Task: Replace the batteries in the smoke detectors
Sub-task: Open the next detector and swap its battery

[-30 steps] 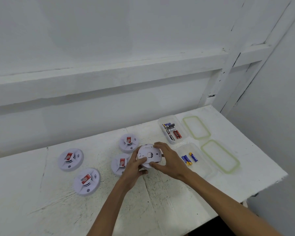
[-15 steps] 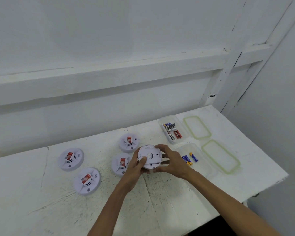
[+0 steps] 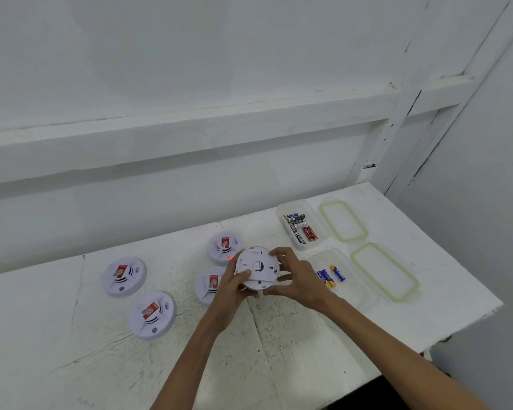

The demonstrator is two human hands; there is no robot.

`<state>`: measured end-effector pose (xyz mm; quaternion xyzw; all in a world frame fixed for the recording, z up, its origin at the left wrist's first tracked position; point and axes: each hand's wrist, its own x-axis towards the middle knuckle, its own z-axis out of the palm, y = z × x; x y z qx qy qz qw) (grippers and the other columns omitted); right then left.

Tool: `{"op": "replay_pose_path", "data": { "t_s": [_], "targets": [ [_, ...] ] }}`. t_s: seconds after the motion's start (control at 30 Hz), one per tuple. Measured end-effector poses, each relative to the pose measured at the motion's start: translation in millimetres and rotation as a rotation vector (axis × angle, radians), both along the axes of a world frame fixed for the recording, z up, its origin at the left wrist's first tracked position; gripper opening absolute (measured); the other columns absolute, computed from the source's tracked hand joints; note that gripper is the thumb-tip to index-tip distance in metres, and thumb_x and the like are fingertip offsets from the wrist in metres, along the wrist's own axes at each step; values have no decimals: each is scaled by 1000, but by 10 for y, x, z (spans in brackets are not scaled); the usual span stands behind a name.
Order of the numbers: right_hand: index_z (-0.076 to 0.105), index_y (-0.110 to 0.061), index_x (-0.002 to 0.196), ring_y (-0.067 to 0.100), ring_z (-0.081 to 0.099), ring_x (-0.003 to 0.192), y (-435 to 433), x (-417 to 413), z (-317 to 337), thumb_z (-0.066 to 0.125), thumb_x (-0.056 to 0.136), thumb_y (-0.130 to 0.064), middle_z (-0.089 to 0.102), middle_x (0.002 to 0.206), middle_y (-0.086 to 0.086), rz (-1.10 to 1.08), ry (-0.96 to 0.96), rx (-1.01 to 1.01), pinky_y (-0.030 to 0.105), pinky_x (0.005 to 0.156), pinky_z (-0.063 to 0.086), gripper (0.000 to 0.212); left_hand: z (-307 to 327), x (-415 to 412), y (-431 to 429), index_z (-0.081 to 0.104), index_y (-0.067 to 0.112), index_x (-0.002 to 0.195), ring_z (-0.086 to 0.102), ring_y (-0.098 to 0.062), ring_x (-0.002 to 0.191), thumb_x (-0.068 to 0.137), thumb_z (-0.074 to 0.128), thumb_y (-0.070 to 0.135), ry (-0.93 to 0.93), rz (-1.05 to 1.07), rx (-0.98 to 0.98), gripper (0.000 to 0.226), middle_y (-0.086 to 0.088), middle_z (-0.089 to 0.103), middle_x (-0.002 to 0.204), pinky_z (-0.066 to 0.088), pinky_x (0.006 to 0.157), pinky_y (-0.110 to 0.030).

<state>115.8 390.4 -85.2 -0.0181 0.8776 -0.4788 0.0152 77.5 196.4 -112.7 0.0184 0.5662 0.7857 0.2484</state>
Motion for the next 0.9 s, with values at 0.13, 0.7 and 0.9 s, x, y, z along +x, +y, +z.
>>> {"op": "replay_pose_path", "data": {
  "t_s": [0.13,0.7,0.9],
  "targets": [
    [38,-35,135,12,59,115,29,12,29,86,71,-48,52,139,-8,26,20,31,31,88,58,81,-16,-11,-20,43,29,149,67,-34,105,87,60,15,3,-32,53,66,-8,61,139,58,69,-39],
    [54,-24,127,4,64,76,7,99,6,30,89,-80,72,102,-5,-72,102,230,19,62,50,71,30,-32,-23,43,32,149,68,-29,92,89,60,20,84,-82,-30,63,-6,65,133,57,76,-38],
    [63,-11,86,11,55,44,-130,45,-20,28,104,-56,61,53,4,-279,90,-60,26,48,46,60,14,-9,19,58,25,130,69,-25,103,96,66,39,182,-46,-218,38,1,72,118,58,84,-41]
  ]
}}
